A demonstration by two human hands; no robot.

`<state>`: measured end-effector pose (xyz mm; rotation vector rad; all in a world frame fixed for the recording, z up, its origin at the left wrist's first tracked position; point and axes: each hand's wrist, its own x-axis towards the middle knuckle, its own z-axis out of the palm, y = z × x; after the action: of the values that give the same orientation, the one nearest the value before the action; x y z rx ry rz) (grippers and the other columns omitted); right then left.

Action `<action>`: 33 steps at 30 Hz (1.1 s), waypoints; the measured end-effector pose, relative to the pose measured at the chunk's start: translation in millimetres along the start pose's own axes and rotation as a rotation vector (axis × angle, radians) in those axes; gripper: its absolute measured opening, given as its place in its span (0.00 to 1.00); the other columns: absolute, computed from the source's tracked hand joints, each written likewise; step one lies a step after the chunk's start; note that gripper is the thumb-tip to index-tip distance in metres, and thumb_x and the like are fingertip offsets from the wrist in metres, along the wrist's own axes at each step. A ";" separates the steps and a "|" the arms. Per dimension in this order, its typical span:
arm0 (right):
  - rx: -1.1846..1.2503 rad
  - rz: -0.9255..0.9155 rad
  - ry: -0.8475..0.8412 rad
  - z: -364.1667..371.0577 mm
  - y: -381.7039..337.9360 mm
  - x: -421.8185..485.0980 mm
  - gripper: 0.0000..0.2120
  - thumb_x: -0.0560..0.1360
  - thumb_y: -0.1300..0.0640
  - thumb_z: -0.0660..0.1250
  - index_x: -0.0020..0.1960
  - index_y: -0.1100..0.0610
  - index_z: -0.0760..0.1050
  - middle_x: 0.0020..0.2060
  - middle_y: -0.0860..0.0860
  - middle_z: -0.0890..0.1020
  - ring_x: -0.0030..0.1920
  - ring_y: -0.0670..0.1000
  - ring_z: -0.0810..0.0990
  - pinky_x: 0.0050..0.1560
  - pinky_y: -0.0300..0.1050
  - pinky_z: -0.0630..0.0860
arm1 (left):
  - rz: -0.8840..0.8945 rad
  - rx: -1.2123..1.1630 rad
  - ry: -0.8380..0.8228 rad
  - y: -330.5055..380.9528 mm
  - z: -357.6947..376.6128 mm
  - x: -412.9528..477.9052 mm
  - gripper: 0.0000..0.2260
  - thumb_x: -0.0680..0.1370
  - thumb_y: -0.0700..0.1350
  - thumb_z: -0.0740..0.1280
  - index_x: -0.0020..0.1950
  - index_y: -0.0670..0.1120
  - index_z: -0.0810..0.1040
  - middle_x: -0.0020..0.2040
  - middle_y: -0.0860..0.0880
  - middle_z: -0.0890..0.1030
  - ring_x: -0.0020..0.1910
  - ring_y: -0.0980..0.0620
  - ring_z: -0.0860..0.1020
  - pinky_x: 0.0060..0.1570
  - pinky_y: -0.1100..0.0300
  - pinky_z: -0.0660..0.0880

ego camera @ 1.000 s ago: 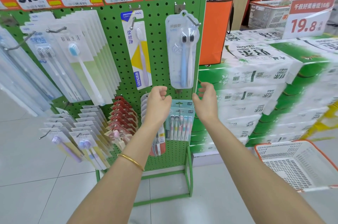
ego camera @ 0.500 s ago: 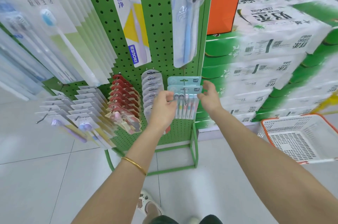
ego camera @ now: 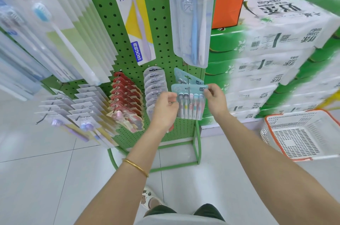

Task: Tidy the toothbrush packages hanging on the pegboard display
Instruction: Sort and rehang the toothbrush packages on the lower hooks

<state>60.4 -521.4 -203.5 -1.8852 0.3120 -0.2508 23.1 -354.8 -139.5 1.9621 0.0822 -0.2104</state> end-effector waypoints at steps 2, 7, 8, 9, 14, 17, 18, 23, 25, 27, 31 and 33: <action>0.004 -0.011 0.009 0.8 0.0 -5.3 0.05 0.81 0.62 0.57 0.47 0.59 0.69 0.36 0.47 0.72 0.36 0.45 0.69 0.38 0.39 0.66 | -0.002 -0.008 0.002 -0.3 1.2 -0.2 0.13 0.80 0.37 0.59 0.64 0.45 0.71 0.57 0.51 0.74 0.56 0.53 0.73 0.63 0.49 0.71; 0.013 -0.034 0.017 -0.9 -3.1 -20.5 0.06 0.81 0.61 0.56 0.47 0.59 0.69 0.36 0.46 0.71 0.37 0.43 0.68 0.37 0.39 0.65 | 0.006 -0.022 0.021 0.6 2.4 -4.3 0.13 0.80 0.38 0.59 0.65 0.45 0.70 0.58 0.50 0.73 0.58 0.51 0.74 0.63 0.48 0.72; 0.009 -0.033 0.014 -1.5 -2.0 -23.2 0.06 0.81 0.62 0.56 0.47 0.59 0.69 0.36 0.46 0.71 0.37 0.44 0.68 0.36 0.40 0.65 | 0.010 -0.026 0.032 0.5 2.7 -5.2 0.13 0.80 0.38 0.59 0.64 0.45 0.71 0.57 0.50 0.73 0.58 0.51 0.74 0.63 0.48 0.72; 0.005 -0.032 0.009 -2.0 -0.7 -26.3 0.06 0.81 0.62 0.56 0.47 0.60 0.69 0.36 0.47 0.70 0.37 0.46 0.68 0.37 0.41 0.64 | 0.014 -0.030 0.044 0.2 2.9 -6.3 0.13 0.80 0.37 0.59 0.64 0.45 0.71 0.57 0.50 0.73 0.58 0.50 0.74 0.63 0.48 0.72; 0.032 -0.015 0.009 -5.5 1.0 -41.1 0.06 0.81 0.62 0.56 0.47 0.61 0.70 0.37 0.50 0.71 0.39 0.48 0.68 0.36 0.34 0.65 | 0.038 -0.047 0.121 -3.2 5.2 -12.1 0.13 0.80 0.36 0.59 0.64 0.43 0.72 0.55 0.51 0.74 0.55 0.54 0.73 0.62 0.53 0.72; 0.046 -0.019 0.014 -8.3 -0.1 -48.9 0.08 0.81 0.62 0.56 0.50 0.65 0.72 0.42 0.54 0.74 0.42 0.50 0.70 0.37 0.38 0.65 | 0.057 -0.058 0.170 -6.0 7.4 -16.1 0.13 0.80 0.36 0.58 0.63 0.43 0.72 0.54 0.51 0.74 0.53 0.56 0.73 0.57 0.58 0.72; 0.053 -0.015 0.015 -9.2 0.0 -50.6 0.08 0.81 0.62 0.56 0.51 0.66 0.72 0.43 0.54 0.74 0.43 0.50 0.70 0.37 0.39 0.65 | 0.060 -0.056 0.186 -7.6 8.4 -17.1 0.13 0.80 0.36 0.59 0.63 0.43 0.72 0.54 0.51 0.74 0.52 0.56 0.73 0.55 0.60 0.72; 0.085 0.032 -0.013 -13.7 -6.2 -54.5 0.08 0.81 0.61 0.57 0.44 0.55 0.70 0.37 0.47 0.71 0.37 0.45 0.69 0.37 0.35 0.66 | 0.062 -0.015 0.250 -17.2 15.1 -25.3 0.11 0.79 0.37 0.60 0.61 0.42 0.72 0.57 0.47 0.76 0.55 0.53 0.74 0.56 0.58 0.72; 0.076 0.044 -0.020 -15.4 -8.2 -56.1 0.12 0.81 0.61 0.57 0.40 0.51 0.67 0.35 0.46 0.70 0.35 0.44 0.67 0.34 0.35 0.65 | 0.059 -0.003 0.264 -18.7 17.0 -30.6 0.12 0.79 0.37 0.60 0.62 0.41 0.72 0.58 0.46 0.75 0.55 0.52 0.74 0.57 0.57 0.72; 0.068 0.040 -0.026 -17.6 -8.7 -58.8 0.12 0.81 0.61 0.57 0.40 0.51 0.67 0.35 0.47 0.70 0.34 0.44 0.67 0.32 0.33 0.64 | 0.067 0.011 0.282 -19.7 18.3 -34.5 0.13 0.78 0.36 0.60 0.63 0.41 0.71 0.58 0.45 0.73 0.54 0.52 0.73 0.57 0.58 0.71; 0.102 0.055 0.001 -22.8 -9.3 -64.7 0.07 0.81 0.61 0.57 0.45 0.60 0.70 0.34 0.49 0.70 0.34 0.46 0.67 0.34 0.37 0.66 | 0.094 0.004 0.325 -20.7 21.4 -42.1 0.06 0.79 0.40 0.60 0.53 0.46 0.74 0.51 0.46 0.74 0.48 0.52 0.72 0.53 0.55 0.72; 0.141 0.083 0.027 -27.2 -11.1 -65.2 0.08 0.81 0.61 0.57 0.43 0.58 0.69 0.34 0.51 0.71 0.35 0.48 0.67 0.37 0.43 0.66 | 0.110 -0.018 0.290 -21.0 25.2 -47.1 0.04 0.81 0.45 0.60 0.46 0.52 0.70 0.46 0.48 0.73 0.44 0.53 0.72 0.51 0.52 0.74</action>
<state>-8.9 -520.3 -185.5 -1.7270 0.3808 -0.2358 -29.1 -367.8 -159.3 1.9611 0.1633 0.1474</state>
